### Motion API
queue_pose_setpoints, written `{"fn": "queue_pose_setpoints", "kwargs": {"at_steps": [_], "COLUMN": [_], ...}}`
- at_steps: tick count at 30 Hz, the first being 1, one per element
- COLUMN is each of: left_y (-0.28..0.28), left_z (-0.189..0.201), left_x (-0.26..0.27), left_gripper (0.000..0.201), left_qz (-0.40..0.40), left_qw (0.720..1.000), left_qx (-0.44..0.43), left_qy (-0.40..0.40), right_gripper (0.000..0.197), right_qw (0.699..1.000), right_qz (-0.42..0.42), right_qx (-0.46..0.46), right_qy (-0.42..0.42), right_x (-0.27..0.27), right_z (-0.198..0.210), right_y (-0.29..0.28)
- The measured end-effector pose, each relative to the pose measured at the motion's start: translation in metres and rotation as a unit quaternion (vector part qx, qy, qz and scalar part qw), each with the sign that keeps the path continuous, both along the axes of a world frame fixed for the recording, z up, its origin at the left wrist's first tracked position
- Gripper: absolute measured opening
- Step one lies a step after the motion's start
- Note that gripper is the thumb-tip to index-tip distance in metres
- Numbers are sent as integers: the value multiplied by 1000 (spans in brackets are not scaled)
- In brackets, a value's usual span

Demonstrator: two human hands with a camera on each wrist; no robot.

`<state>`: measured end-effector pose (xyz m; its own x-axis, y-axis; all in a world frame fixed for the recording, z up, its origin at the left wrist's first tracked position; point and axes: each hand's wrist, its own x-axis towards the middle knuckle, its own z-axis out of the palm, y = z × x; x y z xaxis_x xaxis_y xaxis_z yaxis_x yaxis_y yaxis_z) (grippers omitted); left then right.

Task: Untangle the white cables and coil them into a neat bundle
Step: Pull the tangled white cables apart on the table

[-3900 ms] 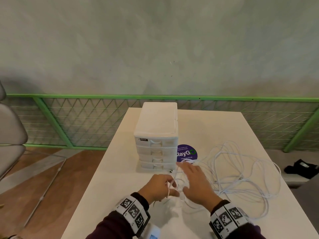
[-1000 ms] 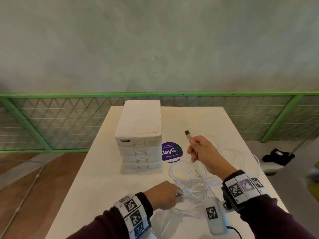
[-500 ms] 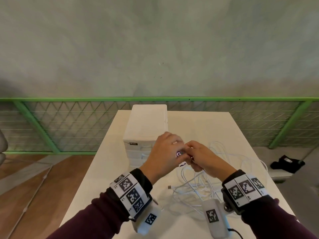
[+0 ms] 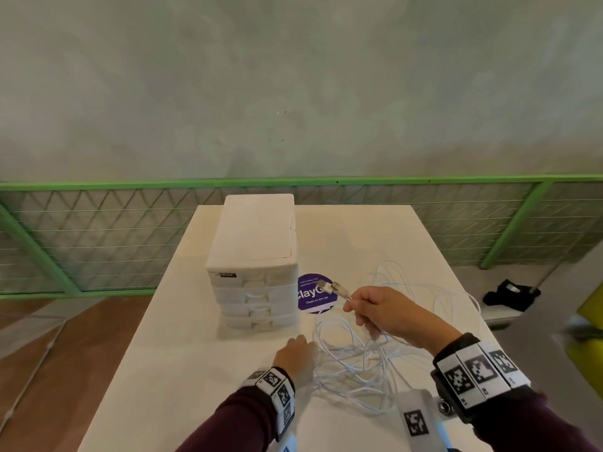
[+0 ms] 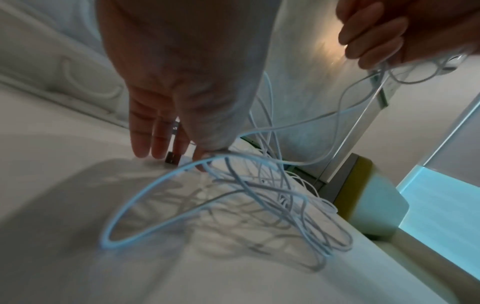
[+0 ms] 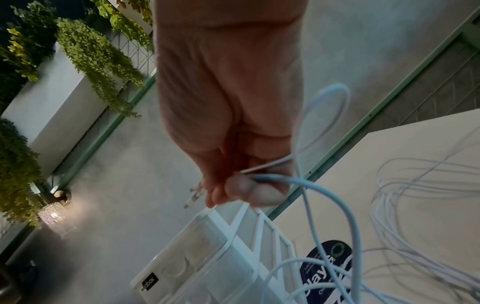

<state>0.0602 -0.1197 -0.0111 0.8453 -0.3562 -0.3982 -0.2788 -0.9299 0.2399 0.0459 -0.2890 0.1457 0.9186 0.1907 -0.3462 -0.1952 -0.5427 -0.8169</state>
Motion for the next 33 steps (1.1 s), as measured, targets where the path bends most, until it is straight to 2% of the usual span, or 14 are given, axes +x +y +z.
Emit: {"fn": "queue_pose_setpoints", "kwargs": {"at_steps": [3,5,8,11,14,18,21,24,26,29,33], "left_y": [0,2,8,11,12,11,8,6,5,5,5], "left_z": [-8,-8,13,63,116,158,176,185,191,197,198], "left_x": [2,4,12,20,23,19,13,10,9,7,5], "left_gripper": [33,31,24,19,11,15,13,8,12,17,19], "left_qz": [-5,11,71,105,162,236,262,288,284,265,289], "left_qw": [999,999,989,952,889,767,690,639,627,638,629], "left_qx": [29,10,-125,-278,-417,-595,-675,-713,-725,-722,-721], "left_qy": [-37,-50,-45,-81,-99,-47,-12,12,29,40,33], "right_gripper": [16,16,16,17,17,18,19,16,19,23,25], "right_qw": [1000,1000,999,999,996,989,986,985,984,984,968], "right_qz": [7,18,30,21,-15,-35,-26,-2,4,0,-91], "right_qx": [3,-9,-29,-38,-46,-26,-19,-27,-22,-8,42], "right_qy": [19,23,5,-23,-79,-140,-167,-170,-175,-178,-232], "right_x": [-3,-4,-3,2,11,15,13,11,10,5,3], "right_z": [2,4,7,11,14,25,35,42,44,46,47], "right_y": [-7,-11,-14,-15,-11,0,10,19,24,29,34]}}
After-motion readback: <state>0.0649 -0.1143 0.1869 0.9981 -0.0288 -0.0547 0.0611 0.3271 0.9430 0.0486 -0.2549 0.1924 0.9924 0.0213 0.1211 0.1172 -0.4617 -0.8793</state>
